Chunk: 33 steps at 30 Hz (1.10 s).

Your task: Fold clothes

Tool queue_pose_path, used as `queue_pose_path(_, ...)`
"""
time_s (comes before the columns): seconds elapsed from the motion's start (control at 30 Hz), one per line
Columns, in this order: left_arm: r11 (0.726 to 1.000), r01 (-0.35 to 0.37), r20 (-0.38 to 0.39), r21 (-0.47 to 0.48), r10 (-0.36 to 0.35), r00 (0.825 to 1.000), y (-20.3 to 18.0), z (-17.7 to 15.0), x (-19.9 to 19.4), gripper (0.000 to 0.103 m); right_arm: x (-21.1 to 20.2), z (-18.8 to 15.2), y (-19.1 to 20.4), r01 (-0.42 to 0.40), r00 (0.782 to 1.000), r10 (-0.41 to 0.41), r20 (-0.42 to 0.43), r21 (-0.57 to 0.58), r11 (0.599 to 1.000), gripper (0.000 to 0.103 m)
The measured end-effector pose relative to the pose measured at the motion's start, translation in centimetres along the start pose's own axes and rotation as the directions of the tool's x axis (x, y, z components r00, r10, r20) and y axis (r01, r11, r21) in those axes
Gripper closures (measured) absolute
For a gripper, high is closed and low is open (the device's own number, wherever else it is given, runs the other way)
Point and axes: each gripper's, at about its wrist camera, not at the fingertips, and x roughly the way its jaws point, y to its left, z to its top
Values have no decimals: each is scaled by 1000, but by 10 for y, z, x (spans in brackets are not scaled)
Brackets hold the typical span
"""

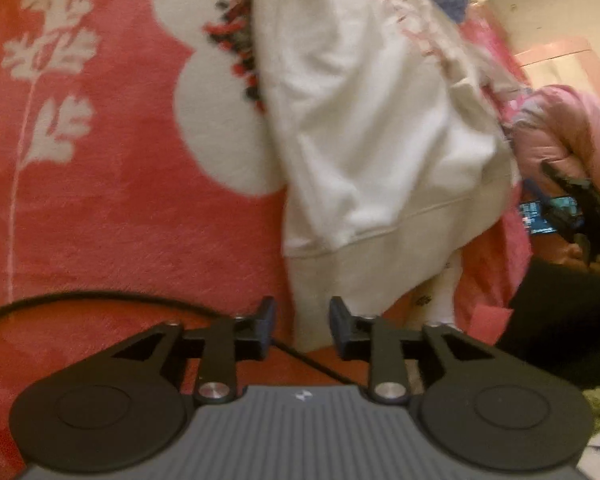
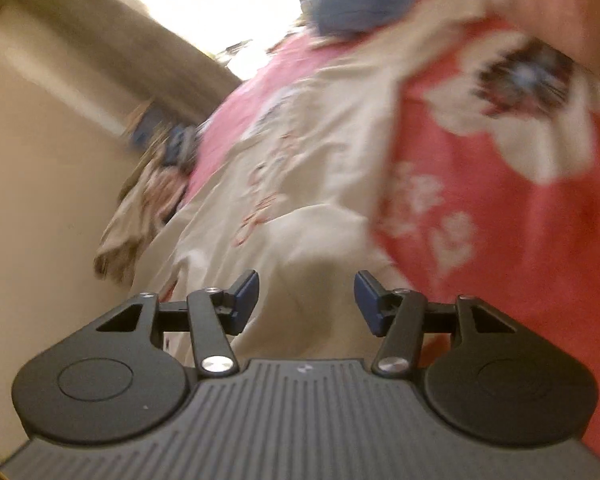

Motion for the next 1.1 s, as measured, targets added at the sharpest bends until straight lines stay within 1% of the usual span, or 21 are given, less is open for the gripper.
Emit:
queue_pose_path(0.03,1000,12,10,1,-12,1000,-2,1,0,56,-2,1,-7,25,1000,-25,12,38,999,45)
queue_pose_path(0.1,1000,20,6,-14,-20,1000,-3,4,6,56,-4,2,-18,74,997,-76,20,92,993,42)
queue_pose_path(0.17,1000,15,-8,-22,-15,1000,-2,6,14,64,-2,2,-27,119,993,-120,7,128,985,41)
queue_pose_path(0.2,1000,8,-16,-23,-8,1000,-2,6,17,75,1,1,-30,127,992,-127,-9,129,983,41)
queue_pose_path(0.23,1000,-6,-26,-31,5,1000,-3,6,22,89,4,0,-32,136,991,-134,-24,130,982,41)
queue_pose_path(0.3,998,-16,-33,-61,14,999,0,6,26,95,13,-2,-33,160,986,-155,-56,103,982,41)
queue_pose_path(0.4,998,-8,-17,-69,7,1000,1,5,18,97,28,-7,-35,163,979,-150,-134,91,982,43)
queue_pose_path(0.43,998,-1,-10,-69,0,1000,0,4,13,97,32,-10,-35,163,976,-147,-160,88,983,57)
queue_pose_path(0.47,997,5,-3,-74,-5,1000,1,4,7,97,33,-12,-32,165,973,-151,-175,68,984,87)
queue_pose_path(0.5,997,5,6,-74,-4,1000,2,4,1,97,34,-14,-29,166,970,-154,-189,48,985,95)
queue_pose_path(0.6,998,-18,20,-53,20,1000,1,2,-7,97,21,-11,4,136,980,-145,-138,-70,988,97)
queue_pose_path(0.7,998,-48,7,-42,48,999,-1,3,-2,97,8,-8,36,109,988,-128,-89,-189,976,97)
queue_pose_path(0.77,997,-53,-8,-50,53,999,-2,5,6,97,12,-10,71,-2,991,-42,-128,-329,944,97)
queue_pose_path(0.8,997,-55,-15,-55,54,998,-2,6,9,97,24,-15,90,-75,983,3,-184,-383,921,97)
queue_pose_path(0.83,997,-58,-20,-55,57,998,-3,6,12,97,36,-20,109,-148,969,44,-243,-430,890,97)
queue_pose_path(0.9,997,-65,-25,-47,64,998,-4,6,15,97,67,-36,137,-247,931,60,-360,-499,830,96)
queue_pose_path(0.93,997,-66,-27,-48,65,998,-4,6,16,97,86,-48,145,-271,912,38,-409,-530,803,95)
queue_pose_path(0.97,996,-68,-29,-49,67,997,-4,7,16,97,104,-60,150,-297,887,16,-462,-543,785,94)
queue_pose_path(1.07,996,-72,-36,-54,70,997,-3,7,19,97,145,-94,158,-332,820,-62,-569,-561,759,93)
queue_pose_path(1.1,996,-72,-38,-56,70,997,-3,8,19,97,147,-102,160,-346,809,-74,-584,-573,743,93)
